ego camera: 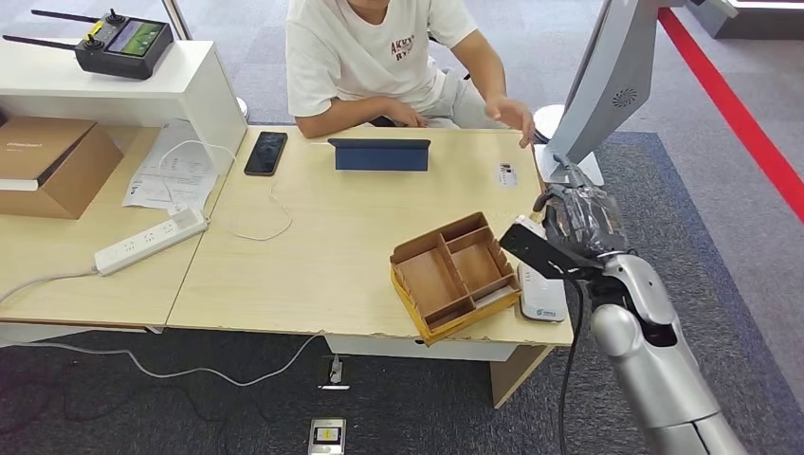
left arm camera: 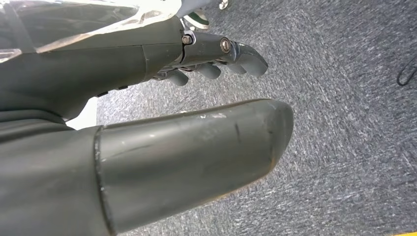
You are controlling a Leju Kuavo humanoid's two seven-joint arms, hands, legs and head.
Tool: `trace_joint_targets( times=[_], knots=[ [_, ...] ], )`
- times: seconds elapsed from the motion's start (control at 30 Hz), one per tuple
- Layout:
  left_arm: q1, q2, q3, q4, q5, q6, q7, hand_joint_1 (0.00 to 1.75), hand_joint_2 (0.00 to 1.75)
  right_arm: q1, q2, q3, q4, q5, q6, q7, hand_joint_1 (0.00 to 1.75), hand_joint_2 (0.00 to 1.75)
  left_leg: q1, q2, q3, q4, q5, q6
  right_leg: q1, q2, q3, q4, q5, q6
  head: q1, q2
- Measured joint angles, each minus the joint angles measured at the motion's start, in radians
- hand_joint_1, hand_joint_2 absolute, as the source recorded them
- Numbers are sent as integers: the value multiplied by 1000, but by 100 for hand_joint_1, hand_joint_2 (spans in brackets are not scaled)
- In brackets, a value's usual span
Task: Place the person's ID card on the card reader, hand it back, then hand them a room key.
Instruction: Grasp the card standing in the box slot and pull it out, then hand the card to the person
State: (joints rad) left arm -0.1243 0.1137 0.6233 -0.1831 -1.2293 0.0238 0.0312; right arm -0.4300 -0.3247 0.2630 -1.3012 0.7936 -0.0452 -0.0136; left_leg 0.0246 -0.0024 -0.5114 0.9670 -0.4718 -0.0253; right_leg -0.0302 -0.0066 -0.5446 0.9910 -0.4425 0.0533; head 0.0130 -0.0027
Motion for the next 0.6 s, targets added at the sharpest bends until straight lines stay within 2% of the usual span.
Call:
trace_joint_targets(
  times=[0.23,0.43,0.6],
  knots=[
    [-1,0,-1,0,-21,-2,-16,0,0,-138,27,2,66,32,-17,-80,175,175,0,0,-1,0,0,0,0,0,-1,0,0,0,0,0],
    [-11,-1,-10,0,-57,-9,-24,0,0,-363,89,18,284,61,-76,-149,175,175,0,0,-2,0,1,-1,0,0,-2,1,1,0,0,0],
    [-31,-1,-26,0,-72,-22,-15,0,0,-514,149,37,473,76,-85,-160,175,175,0,-1,-3,0,1,-1,0,0,-2,1,1,0,0,0]
  ],
)
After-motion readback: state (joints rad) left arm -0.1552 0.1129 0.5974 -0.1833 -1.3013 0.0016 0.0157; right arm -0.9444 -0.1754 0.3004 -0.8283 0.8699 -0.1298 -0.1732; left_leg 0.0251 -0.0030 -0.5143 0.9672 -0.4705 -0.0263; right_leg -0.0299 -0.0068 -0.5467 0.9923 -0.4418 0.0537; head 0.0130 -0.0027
